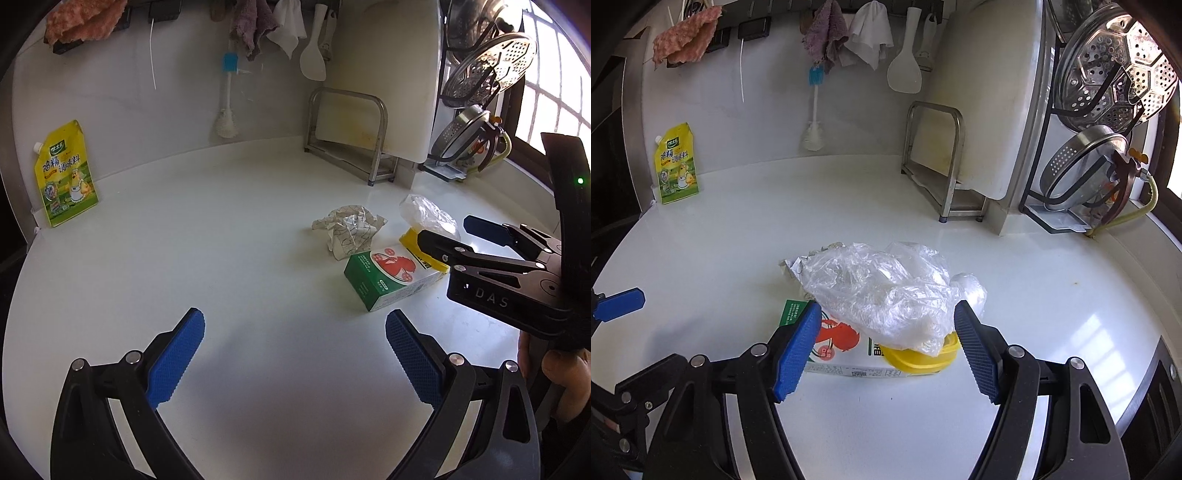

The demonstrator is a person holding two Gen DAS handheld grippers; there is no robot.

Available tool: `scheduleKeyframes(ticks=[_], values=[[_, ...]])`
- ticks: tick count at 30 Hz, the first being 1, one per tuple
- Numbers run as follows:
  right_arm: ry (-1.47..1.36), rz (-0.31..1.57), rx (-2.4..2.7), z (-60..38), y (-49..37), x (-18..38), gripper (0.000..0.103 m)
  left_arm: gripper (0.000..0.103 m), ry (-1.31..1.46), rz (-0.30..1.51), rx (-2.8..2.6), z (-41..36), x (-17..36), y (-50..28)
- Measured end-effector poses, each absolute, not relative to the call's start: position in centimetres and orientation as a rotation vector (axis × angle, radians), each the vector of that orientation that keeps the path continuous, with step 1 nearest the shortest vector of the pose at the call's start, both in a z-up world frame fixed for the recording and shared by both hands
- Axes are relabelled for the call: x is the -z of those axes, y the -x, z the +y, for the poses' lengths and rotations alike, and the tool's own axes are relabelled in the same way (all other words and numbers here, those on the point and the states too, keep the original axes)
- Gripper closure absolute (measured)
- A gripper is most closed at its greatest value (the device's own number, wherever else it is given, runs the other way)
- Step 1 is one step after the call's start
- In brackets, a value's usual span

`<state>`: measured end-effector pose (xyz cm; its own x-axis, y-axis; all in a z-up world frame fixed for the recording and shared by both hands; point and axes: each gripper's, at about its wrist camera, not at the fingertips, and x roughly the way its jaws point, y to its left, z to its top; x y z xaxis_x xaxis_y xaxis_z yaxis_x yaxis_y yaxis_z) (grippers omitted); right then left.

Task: Collect trash
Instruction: 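Grasp the clear plastic bag with the right tool while the left tool grasps the crumpled paper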

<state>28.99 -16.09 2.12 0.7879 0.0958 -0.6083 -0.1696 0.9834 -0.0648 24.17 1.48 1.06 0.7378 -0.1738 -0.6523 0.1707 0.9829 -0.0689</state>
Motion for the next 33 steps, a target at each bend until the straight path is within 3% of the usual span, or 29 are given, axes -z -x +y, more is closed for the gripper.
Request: scheduleKeyframes(ticks=[2,3,4,6,10,22,33], values=[[0.125,0.645,-0.132,-16.0,-29.5,-2.0,0.033,0.006,0.007,0.717,0.19,1.5,-1.1,-24.3],[0.124,0.643,-0.134,-16.0,-29.6,-2.0,0.039,0.006,0.005,0.715,0.189,1.5,-1.2,-24.4],[0.123,0.646,-0.136,-16.0,-29.7,-2.0,0.054,0.006,0.003,0.712,0.187,1.4,-1.3,-24.5],[0.119,0.658,-0.138,-16.1,-29.9,-1.9,0.074,0.006,0.0,0.71,0.188,1.3,-1.5,-24.8],[0.07,0.648,-0.151,-17.2,-29.8,-2.0,0.098,0.006,0.022,0.72,0.207,0.8,-2.0,-25.9],[-0.161,0.515,-0.101,-24.4,-28.1,-4.4,0.099,0.006,-0.013,0.685,0.158,-3.3,-2.8,-30.7],[-0.279,0.506,-0.071,-28.1,-27.8,-3.9,0.099,0.006,-0.056,0.782,0.12,-7.1,-0.7,-35.9]])
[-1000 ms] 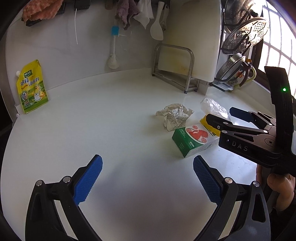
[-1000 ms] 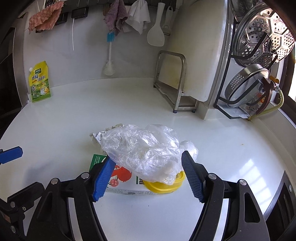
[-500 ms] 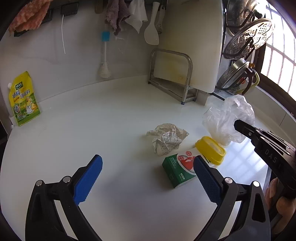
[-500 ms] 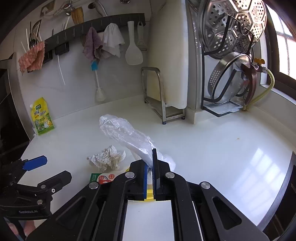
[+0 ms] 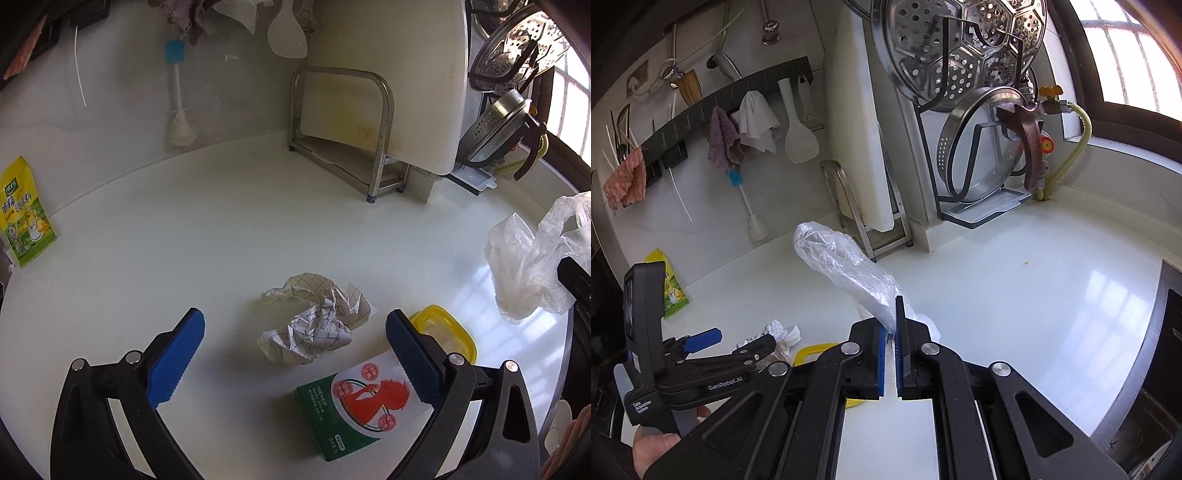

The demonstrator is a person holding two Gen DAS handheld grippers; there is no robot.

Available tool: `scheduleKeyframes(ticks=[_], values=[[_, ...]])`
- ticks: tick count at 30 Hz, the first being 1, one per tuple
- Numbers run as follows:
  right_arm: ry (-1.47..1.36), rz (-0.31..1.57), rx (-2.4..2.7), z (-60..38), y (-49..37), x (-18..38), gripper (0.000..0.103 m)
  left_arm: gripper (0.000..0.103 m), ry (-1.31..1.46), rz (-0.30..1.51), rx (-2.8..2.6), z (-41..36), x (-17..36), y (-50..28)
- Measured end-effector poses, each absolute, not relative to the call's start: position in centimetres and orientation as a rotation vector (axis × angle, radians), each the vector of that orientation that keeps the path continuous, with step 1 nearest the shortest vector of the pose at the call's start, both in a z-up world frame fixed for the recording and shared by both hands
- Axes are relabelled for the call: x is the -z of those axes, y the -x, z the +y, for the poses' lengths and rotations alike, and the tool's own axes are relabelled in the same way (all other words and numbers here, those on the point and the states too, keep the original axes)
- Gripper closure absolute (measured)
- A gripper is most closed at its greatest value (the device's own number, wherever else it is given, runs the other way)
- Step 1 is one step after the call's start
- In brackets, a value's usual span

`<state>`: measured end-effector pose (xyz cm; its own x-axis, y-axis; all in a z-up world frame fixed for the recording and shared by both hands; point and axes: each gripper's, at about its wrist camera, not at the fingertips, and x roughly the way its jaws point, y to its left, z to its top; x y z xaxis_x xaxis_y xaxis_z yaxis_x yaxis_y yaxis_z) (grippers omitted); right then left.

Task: Collect trash
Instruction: 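Grasp the clear plastic bag with the right tool while the left tool grasps the crumpled paper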

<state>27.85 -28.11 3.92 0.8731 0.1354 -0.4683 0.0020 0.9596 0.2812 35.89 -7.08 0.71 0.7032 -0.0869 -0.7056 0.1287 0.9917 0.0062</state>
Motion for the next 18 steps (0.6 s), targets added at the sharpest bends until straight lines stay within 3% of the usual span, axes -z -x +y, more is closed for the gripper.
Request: scheduleKeyframes(ticks=[8,10,14,18], values=[[-0.289,0.519,-0.093,-27.8,-28.0,-3.7,0.099,0.009,-0.052,0.842,0.114,-7.5,0.8,-38.1],[-0.287,0.523,-0.094,-27.7,-28.1,-3.6,0.099,0.027,-0.038,0.858,0.124,-7.4,1.0,-38.4],[-0.282,0.531,-0.101,-27.4,-28.2,-3.4,0.099,0.051,-0.016,0.886,0.148,-7.0,1.6,-38.7],[-0.271,0.539,-0.104,-27.2,-28.3,-3.3,0.099,0.058,0.013,0.868,0.158,-6.3,1.5,-38.3]])
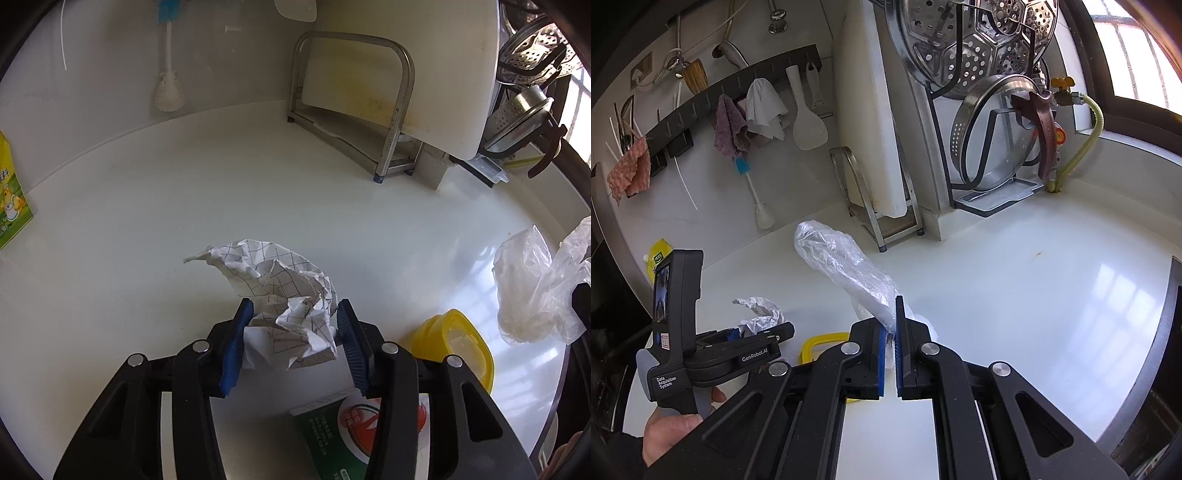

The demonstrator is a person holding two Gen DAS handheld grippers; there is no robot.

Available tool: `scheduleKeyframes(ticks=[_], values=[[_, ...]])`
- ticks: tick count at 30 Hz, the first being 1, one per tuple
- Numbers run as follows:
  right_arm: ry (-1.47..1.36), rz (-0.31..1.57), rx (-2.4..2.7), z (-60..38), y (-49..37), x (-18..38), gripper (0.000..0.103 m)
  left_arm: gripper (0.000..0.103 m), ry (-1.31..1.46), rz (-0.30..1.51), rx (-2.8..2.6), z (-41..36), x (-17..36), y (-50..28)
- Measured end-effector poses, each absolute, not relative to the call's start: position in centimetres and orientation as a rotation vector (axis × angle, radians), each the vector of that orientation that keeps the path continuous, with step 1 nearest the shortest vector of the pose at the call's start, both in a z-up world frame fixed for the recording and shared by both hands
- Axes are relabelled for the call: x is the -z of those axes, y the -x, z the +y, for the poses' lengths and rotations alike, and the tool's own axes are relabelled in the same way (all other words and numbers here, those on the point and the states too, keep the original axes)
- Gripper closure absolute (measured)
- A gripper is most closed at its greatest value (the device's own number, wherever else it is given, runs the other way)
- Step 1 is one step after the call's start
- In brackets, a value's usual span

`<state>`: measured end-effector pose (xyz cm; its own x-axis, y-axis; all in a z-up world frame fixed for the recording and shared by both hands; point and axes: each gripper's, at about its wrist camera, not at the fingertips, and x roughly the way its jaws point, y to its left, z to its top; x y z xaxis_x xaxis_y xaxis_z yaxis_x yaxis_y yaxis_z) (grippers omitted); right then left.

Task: Collect trash
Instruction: 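Grasp the clear plastic bag with the right tool while the left tool grasps the crumpled paper, then carry the paper and plastic bag over the grey mesh basket with both tools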

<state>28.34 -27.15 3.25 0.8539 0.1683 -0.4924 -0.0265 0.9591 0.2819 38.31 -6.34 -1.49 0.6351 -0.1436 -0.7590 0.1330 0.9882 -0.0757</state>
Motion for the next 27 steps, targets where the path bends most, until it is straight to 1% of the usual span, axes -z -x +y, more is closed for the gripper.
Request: scheduleKeyframes(ticks=[5,13,20,27], values=[[-0.276,0.539,-0.099,-27.4,-28.2,-3.2,0.099,0.058,-0.013,0.776,0.13,-5.6,-0.1,-36.1],[-0.294,0.519,-0.085,-28.1,-25.4,-3.5,0.099,0.059,-0.106,0.604,0.093,-4.9,-3.5,-28.9],[-0.314,0.491,-0.094,-27.9,-17.8,-3.6,0.099,0.058,-0.147,0.574,0.166,-4.6,-5.1,-19.9],[-0.31,0.513,-0.074,-26.8,-8.3,-3.4,0.099,0.059,-0.12,0.619,0.223,-4.2,-4.7,-12.0]])
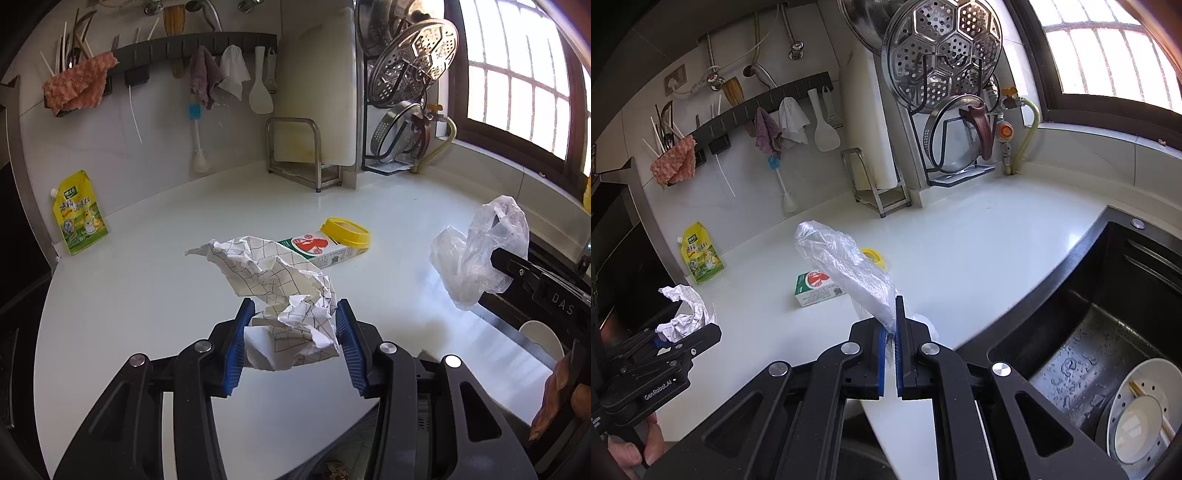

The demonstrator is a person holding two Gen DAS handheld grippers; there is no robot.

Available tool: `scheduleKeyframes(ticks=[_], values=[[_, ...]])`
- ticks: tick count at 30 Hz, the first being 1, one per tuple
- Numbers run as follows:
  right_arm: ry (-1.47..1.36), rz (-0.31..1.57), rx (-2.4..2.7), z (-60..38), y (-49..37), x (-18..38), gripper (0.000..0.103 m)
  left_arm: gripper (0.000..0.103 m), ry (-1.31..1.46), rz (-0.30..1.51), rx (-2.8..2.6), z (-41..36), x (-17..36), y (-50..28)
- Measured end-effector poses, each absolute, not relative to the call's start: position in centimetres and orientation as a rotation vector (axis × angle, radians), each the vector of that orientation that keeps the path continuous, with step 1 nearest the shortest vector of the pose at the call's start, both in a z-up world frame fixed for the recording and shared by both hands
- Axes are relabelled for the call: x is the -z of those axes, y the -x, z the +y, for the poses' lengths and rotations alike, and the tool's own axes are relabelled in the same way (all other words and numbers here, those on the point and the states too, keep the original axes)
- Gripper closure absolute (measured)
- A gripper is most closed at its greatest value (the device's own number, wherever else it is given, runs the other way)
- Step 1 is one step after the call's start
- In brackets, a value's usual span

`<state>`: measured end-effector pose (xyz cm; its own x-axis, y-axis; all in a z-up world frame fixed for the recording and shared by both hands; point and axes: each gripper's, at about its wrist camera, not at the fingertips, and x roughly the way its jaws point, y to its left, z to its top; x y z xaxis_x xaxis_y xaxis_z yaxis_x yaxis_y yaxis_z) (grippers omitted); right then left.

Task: Collect trash
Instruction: 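Carry the paper and plastic bag over the grey mesh basket with both tools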

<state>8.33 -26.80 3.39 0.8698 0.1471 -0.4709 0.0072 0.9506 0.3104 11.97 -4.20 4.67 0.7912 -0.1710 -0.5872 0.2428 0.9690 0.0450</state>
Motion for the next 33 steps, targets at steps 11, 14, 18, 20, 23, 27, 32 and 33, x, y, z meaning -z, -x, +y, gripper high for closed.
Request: scheduleKeyframes(ticks=[11,14,18,20,23,27,32,33], values=[[-0.359,0.559,-0.059,-24.9,4.8,-0.9,0.099,0.058,-0.116,0.646,0.258,-3.2,-3.5,-3.0],[-0.338,0.574,-0.054,-23.9,6.8,-0.3,0.099,0.058,-0.119,0.676,0.273,-3.0,-2.5,-1.3],[-0.323,0.59,-0.066,-23.1,8.8,0.4,0.099,0.058,-0.117,0.714,0.285,-2.8,-1.0,0.4],[-0.321,0.604,-0.072,-22.8,9.6,0.9,0.099,0.058,-0.105,0.73,0.296,-2.6,-0.4,1.3],[-0.318,0.624,-0.083,-22.5,10.4,1.6,0.099,0.058,-0.092,0.748,0.309,-2.6,0.7,2.5],[-0.316,0.644,-0.103,-22.1,11.1,2.6,0.099,0.058,-0.086,0.78,0.32,-2.7,2.3,3.4],[-0.334,0.669,-0.123,-21.5,11.2,4.1,0.099,0.058,-0.093,0.828,0.323,-2.9,4.1,3.7],[-0.34,0.677,-0.129,-21.5,11.0,4.4,0.099,0.058,-0.093,0.836,0.325,-2.9,4.4,3.7]])
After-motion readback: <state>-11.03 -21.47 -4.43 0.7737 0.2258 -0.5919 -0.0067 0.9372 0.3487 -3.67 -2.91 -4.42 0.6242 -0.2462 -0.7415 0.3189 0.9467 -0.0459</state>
